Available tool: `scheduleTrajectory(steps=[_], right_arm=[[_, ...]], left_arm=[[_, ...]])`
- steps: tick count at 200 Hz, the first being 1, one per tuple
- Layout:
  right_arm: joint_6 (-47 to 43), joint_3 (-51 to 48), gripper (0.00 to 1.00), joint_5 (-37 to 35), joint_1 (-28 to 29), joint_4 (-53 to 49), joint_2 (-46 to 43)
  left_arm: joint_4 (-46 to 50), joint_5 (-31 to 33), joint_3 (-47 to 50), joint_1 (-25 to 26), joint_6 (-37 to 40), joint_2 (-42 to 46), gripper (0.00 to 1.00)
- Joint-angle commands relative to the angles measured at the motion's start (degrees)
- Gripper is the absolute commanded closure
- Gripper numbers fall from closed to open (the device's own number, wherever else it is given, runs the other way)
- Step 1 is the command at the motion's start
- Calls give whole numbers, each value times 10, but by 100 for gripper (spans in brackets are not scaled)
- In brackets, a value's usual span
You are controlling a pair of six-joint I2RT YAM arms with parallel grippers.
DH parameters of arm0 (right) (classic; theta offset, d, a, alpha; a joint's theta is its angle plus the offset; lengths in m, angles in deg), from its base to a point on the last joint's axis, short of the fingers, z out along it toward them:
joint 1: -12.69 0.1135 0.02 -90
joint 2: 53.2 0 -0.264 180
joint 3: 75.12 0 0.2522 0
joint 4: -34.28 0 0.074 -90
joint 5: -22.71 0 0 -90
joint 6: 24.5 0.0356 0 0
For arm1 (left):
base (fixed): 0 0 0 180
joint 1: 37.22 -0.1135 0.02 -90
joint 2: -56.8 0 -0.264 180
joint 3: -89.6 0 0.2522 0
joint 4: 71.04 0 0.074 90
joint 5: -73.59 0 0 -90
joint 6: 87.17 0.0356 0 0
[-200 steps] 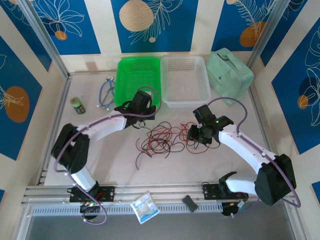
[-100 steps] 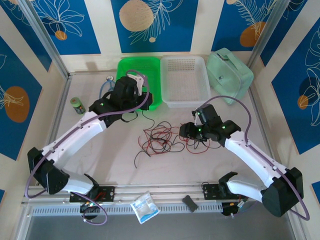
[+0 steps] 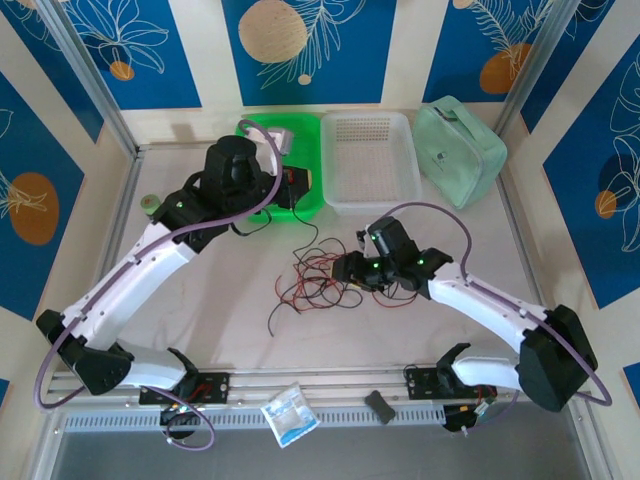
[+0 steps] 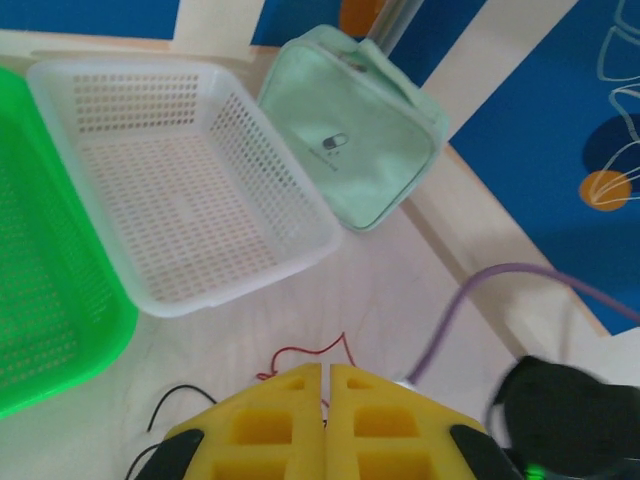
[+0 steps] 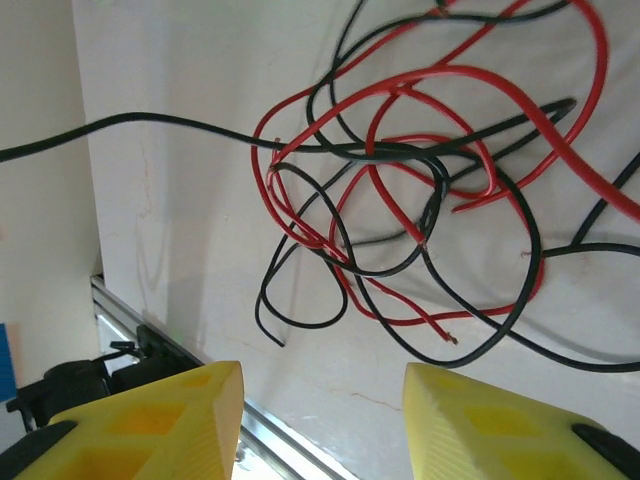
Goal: Untangle the cables
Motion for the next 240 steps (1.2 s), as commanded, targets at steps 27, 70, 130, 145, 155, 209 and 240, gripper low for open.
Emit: scheduleTrajectory(steps=[27, 70, 130, 145, 155, 209, 240], right_arm=[[-91, 58, 46, -27, 67, 47, 37], [-294, 92, 41, -192, 126, 53, 37], [-493, 47, 37, -262, 136, 164, 47], [-530, 24, 37, -233, 138, 208, 51], [-546, 16, 37, -215, 137, 228, 60], [-571, 25, 39, -255, 127, 315, 137], [-549, 39, 86, -306, 116, 341, 161]], left_arm=[[-5, -18, -47, 13, 8, 34, 100], [-7, -21, -73, 21, 11, 39, 100], [-11, -11, -98, 24, 15, 41, 100], [-12, -6, -100, 24, 17, 40, 100], [-14, -1, -101, 24, 17, 38, 100], [-20, 16, -107, 24, 12, 41, 100], [-14, 27, -112, 24, 13, 50, 100]])
